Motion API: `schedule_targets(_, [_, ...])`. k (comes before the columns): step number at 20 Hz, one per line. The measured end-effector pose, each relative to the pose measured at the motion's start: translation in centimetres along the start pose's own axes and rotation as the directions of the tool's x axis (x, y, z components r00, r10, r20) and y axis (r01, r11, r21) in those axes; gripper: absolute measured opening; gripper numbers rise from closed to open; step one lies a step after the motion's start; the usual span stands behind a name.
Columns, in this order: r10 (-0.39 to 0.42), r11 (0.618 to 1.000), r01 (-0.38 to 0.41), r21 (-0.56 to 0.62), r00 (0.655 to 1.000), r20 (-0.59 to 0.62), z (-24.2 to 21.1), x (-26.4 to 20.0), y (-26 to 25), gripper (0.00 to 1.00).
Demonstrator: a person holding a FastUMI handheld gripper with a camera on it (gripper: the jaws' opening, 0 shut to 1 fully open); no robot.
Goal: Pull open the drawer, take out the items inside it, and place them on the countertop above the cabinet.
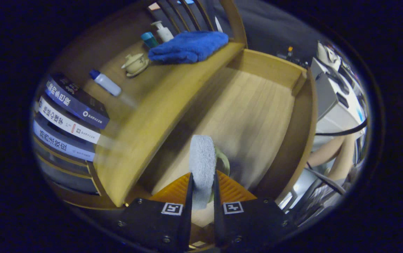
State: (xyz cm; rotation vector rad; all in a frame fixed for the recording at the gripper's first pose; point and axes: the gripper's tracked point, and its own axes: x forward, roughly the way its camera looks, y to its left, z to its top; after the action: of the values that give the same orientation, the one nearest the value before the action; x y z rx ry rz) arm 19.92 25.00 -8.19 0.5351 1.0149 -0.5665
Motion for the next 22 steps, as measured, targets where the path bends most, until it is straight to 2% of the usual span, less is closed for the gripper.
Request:
schedule_targets(4, [-0.036,0.987,0.064,-0.149,0.981,0.188,5.3,-2.8,-0.2,0.28])
schedule_targets(7, [-0.027,0.947,0.127,-0.296,0.946,0.322,9.7,-4.1,1.4,0.28])
schedule_targets(10, [-0.045,0.862,0.242,-0.446,0.912,0.408,13.2,-3.9,2.2,0.28])
schedule_targets(12, [-0.050,0.792,0.303,-0.530,0.897,0.439,15.2,-3.0,2.7,0.28])
schedule_targets(15, [-0.050,0.704,0.363,-0.610,0.882,0.468,17.3,-1.3,3.7,0.28])
schedule_targets(18, [-0.020,0.645,0.373,-0.667,0.881,0.474,18.3,-0.2,5.5,0.27])
schedule_targets(20, [0.029,0.643,0.340,-0.686,0.884,0.466,18.3,0.5,7.4,0.28])
schedule_targets(22, [0.064,0.665,0.298,-0.684,0.891,0.450,18.0,0.9,8.6,0.27])
